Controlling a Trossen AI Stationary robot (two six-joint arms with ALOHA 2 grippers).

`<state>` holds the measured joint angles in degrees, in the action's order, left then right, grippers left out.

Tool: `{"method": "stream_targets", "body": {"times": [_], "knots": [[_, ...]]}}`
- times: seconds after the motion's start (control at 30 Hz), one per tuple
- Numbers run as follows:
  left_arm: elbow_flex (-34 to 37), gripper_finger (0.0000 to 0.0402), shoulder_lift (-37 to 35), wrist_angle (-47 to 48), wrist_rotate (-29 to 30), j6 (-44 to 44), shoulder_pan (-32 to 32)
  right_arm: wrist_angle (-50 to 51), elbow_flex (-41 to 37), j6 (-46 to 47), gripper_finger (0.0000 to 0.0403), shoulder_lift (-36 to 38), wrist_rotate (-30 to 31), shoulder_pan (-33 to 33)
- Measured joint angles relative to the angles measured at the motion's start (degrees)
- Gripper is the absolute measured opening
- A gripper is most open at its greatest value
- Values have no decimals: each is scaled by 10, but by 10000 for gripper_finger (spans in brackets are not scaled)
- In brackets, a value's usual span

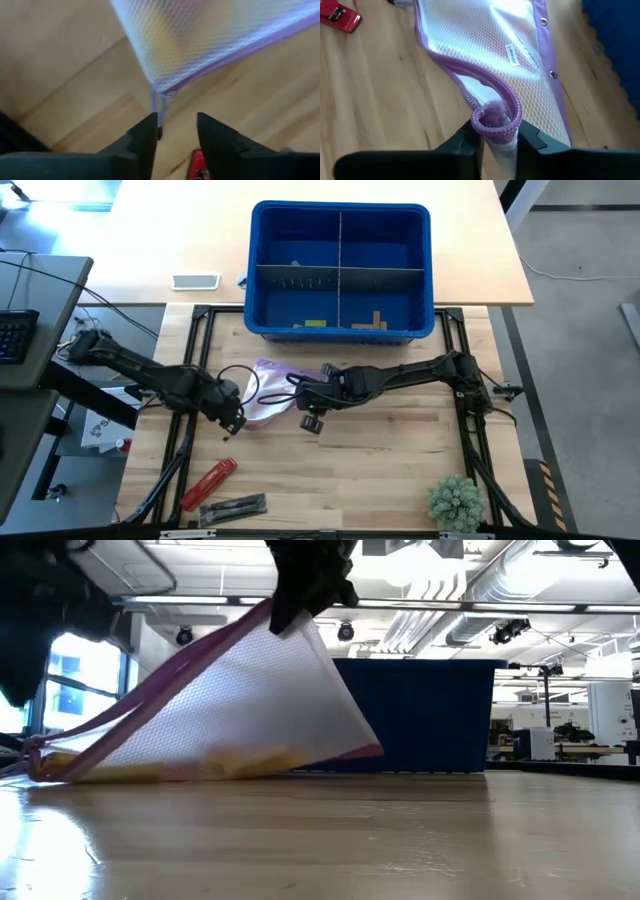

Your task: Sort blocks

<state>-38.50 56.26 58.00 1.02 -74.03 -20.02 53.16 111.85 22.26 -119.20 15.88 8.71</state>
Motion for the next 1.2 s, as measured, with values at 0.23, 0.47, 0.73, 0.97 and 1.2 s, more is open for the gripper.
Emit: {"method": "stream_targets", "body": {"times": [0.23,0.47,0.73,0.97,1.2], "knots": [[85,169,-39,-129,-21,-52,34,6,0,2,69,0,0,3],[147,182,-57,-160,-28,-99,79,7,0,4,69,0,0,8],[153,182,-55,-163,-21,-83,85,10,0,4,69,0,0,9],[205,182,-39,-247,-54,-66,100,9,0,4,69,0,0,9],[236,165,-39,-333,-67,-54,98,9,0,2,69,0,2,9]]}}
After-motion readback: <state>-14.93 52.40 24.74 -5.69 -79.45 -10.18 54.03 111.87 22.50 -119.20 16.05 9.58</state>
